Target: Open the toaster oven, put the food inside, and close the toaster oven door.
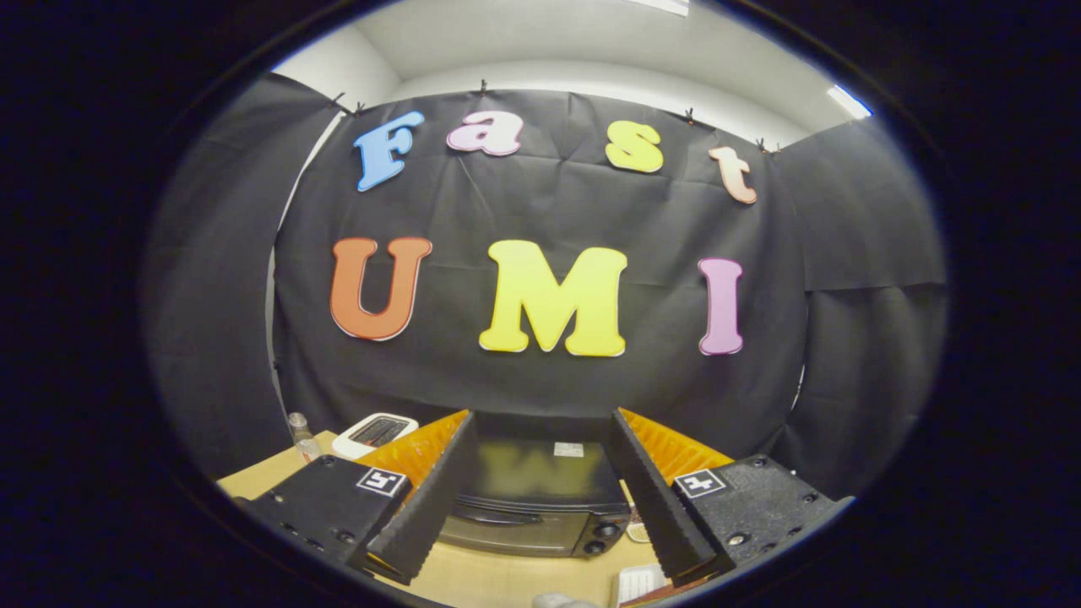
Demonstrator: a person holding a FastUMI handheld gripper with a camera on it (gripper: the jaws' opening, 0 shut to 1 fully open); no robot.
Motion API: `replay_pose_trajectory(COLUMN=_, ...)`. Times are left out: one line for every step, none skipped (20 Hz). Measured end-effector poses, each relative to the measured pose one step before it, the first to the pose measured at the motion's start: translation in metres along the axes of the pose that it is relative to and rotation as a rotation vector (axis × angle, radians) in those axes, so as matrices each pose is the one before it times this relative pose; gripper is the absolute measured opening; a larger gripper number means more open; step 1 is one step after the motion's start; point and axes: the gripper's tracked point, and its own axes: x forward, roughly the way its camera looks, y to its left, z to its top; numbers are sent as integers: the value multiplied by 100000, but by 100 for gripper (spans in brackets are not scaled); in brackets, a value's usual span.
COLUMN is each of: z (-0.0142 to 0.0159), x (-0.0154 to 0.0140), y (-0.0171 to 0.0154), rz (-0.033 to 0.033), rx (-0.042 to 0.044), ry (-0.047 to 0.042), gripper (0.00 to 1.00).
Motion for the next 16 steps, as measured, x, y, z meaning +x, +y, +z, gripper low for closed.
replay_pose_trajectory(z=-1656, x=1559, y=1132, rz=813, rx=483, ry=2578, gripper=100)
replay_pose_trajectory(z=-1472, x=1351, y=832, rz=103, rx=303, ry=2186, gripper=100)
replay_pose_trajectory(z=-1519, x=1337, y=609, rz=-108, rx=92, ry=2885, gripper=100)
replay_pose_trajectory(z=-1504, x=1118, y=561, rz=130, rx=517, ry=2624, gripper=100)
replay_pose_trajectory(z=-1447, x=1228, y=509, rz=86, rx=352, ry=2556, gripper=100)
replay_pose_trajectory(z=-1329, x=946, y=90, rz=-425, rx=50, ry=3324, gripper=100)
replay_pose_trajectory(z=-1203, x=867, y=208, rz=71, rx=122, ry=2843, gripper=100)
replay_pose_trajectory(z=-1141, x=638, y=110, rz=-563, rx=-121, ry=2257, gripper=100)
replay_pose_trajectory(z=-794, x=396, y=38, rz=-637, rx=-429, ry=2498, gripper=100)
replay_pose_trajectory(z=-637, x=181, y=-61, rz=-663, rx=-283, ry=1252, gripper=100)
replay_pose_trajectory(z=-588, x=87, y=-88, rz=-953, rx=-745, ry=1326, gripper=100)
replay_pose_trajectory(z=-911, x=-160, y=-46, rz=-392, rx=-866, ry=2345, gripper=100)
replay_pose_trajectory(z=133, x=-439, y=-12, rz=198, rx=1344, ry=-1701, gripper=100)
replay_pose_trajectory(z=-469, x=174, y=132, rz=-252, rx=-335, ry=190, gripper=100)
replay_pose_trajectory(z=182, x=-670, y=2, rz=-193, rx=25, ry=-523, gripper=100)
replay_pose_trajectory(z=-234, x=-336, y=-11, rz=-120, rx=543, ry=339, gripper=100)
